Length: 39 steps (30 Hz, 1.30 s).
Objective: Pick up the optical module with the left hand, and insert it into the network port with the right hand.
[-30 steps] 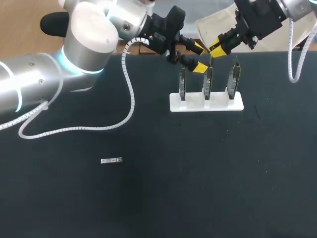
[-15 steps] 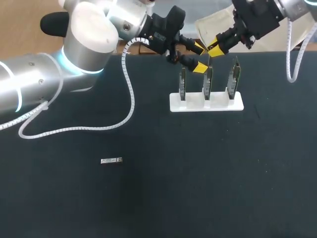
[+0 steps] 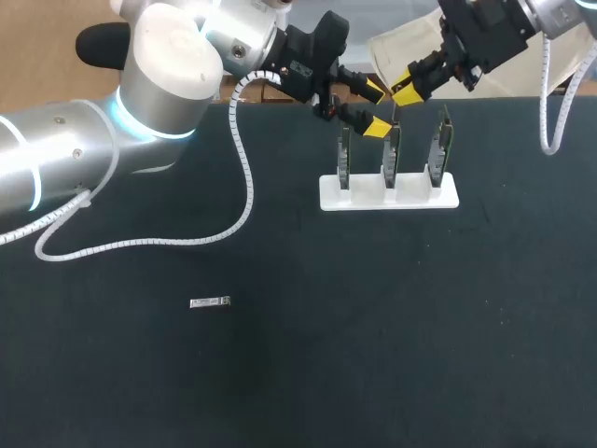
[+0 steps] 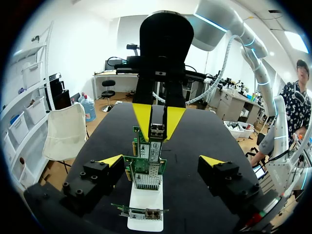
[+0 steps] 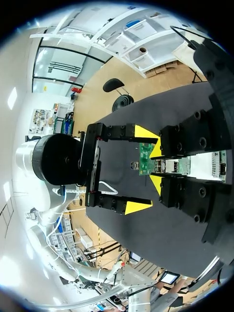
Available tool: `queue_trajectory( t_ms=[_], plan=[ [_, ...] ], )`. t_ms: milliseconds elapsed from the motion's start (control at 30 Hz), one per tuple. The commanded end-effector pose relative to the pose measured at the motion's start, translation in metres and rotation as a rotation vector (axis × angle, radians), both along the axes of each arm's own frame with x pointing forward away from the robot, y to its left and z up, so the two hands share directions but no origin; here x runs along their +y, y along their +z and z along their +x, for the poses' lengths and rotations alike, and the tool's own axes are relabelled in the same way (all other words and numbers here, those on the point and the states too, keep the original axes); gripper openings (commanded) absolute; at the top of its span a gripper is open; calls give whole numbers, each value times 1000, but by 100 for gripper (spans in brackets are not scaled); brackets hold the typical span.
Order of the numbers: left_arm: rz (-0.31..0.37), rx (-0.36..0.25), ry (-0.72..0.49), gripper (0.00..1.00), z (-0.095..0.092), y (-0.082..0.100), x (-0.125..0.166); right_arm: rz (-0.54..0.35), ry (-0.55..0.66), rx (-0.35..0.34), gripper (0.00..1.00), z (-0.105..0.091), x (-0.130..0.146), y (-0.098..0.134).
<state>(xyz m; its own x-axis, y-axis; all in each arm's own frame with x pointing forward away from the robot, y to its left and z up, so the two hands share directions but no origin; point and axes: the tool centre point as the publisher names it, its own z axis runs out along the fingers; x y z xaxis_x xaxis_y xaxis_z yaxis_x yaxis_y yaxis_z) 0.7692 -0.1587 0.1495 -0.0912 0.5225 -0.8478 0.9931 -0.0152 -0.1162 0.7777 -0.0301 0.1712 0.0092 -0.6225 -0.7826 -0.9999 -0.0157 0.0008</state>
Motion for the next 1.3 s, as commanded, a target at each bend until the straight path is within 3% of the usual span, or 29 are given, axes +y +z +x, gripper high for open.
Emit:
queue_trajectory(
  t_ms=[33,1300],
  plan=[
    [4,3,-4,100,2,0,-1,1,-6,-7,0,-1,-2,0],
    [4,3,-4,100,2,0,-1,-10,12,11,0,-8,-2,-8]
  ],
)
